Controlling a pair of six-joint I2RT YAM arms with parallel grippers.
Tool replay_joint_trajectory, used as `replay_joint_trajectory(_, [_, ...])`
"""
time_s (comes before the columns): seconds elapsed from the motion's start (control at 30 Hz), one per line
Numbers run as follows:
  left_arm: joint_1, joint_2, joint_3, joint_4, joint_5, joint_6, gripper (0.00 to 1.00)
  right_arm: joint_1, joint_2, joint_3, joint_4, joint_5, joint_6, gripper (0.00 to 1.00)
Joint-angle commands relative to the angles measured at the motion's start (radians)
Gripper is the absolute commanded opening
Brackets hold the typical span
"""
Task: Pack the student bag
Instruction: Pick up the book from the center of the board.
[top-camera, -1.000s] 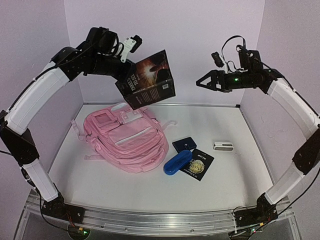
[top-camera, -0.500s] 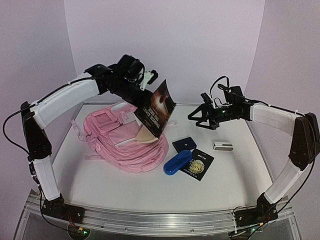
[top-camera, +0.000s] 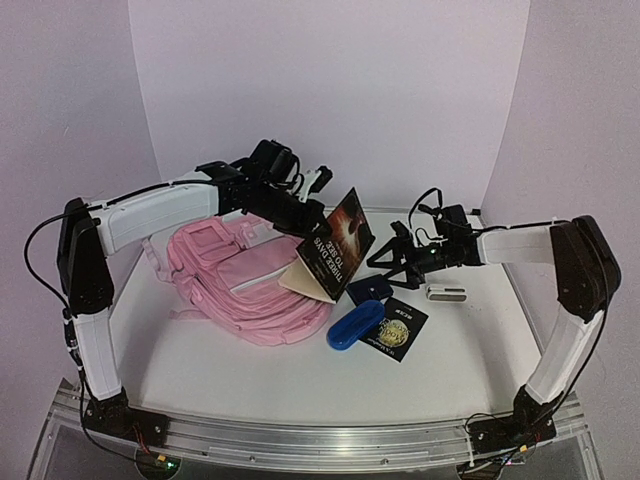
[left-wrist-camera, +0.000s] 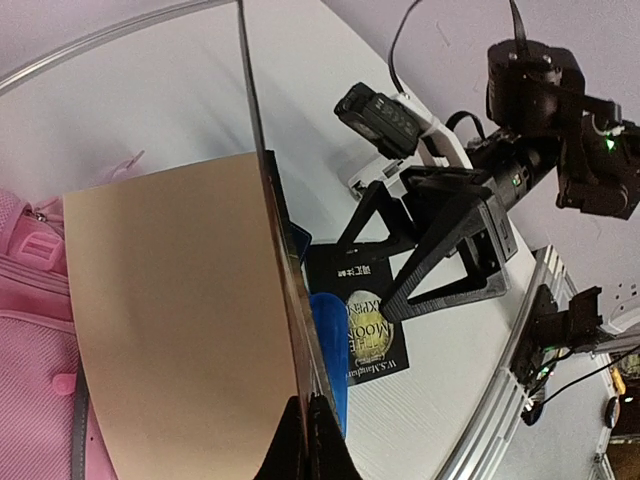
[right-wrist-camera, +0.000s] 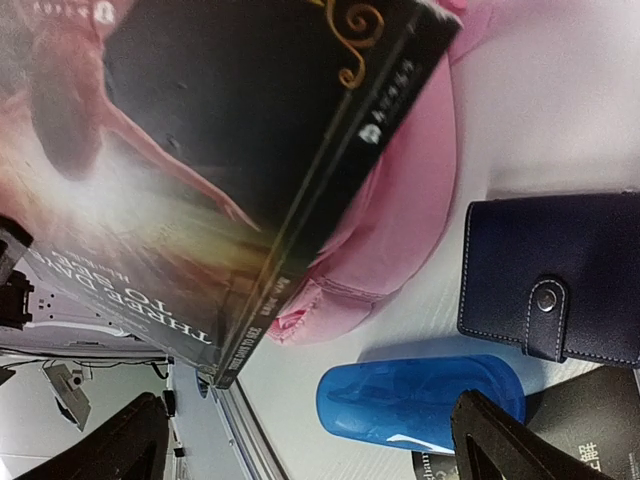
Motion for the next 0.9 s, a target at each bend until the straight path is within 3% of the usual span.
replay_joint_trajectory(0.0, [0.057,-0.059,-0.069,0.160,0.091,-0.086,0.00,0.020,0.028,-0.019,0.207,-0.026,0.087,0.98])
replay_joint_trajectory(0.2, [0.080,-0.081,-0.153,0.211,0.122,-0.120,0.00,0.104,0.110,0.043,0.358,-0.016,0.184,0.94])
replay_joint_trajectory(0.37, [0.094,-0.106,-0.228,0.274,0.144,-0.155,0.00,0.154,0.194,0.081,0.443,0.012,0.248,0.83])
replay_joint_trajectory(0.43, [0.098,-0.115,-0.252,0.290,0.145,-0.164,0.00,0.158,0.218,0.095,0.475,0.017,0.278,0.72])
replay_joint_trajectory(0.6, [0.107,-0.158,-0.316,0.292,0.109,-0.161,0.02,0.156,0.197,0.103,0.501,0.025,0.288,0.21])
replay_joint_trajectory(0.7, [0.117,-0.208,-0.363,0.273,0.056,-0.147,0.23,0.155,0.133,0.089,0.499,0.024,0.268,0.01])
replay_joint_trajectory(0.8, [0.129,-0.267,-0.402,0.242,0.010,-0.123,0.59,0.156,0.066,0.077,0.487,-0.006,0.235,0.00])
replay_joint_trajectory(0.87, [0.131,-0.308,-0.409,0.207,-0.018,-0.083,0.76,0.156,0.024,0.079,0.442,-0.038,0.183,0.00])
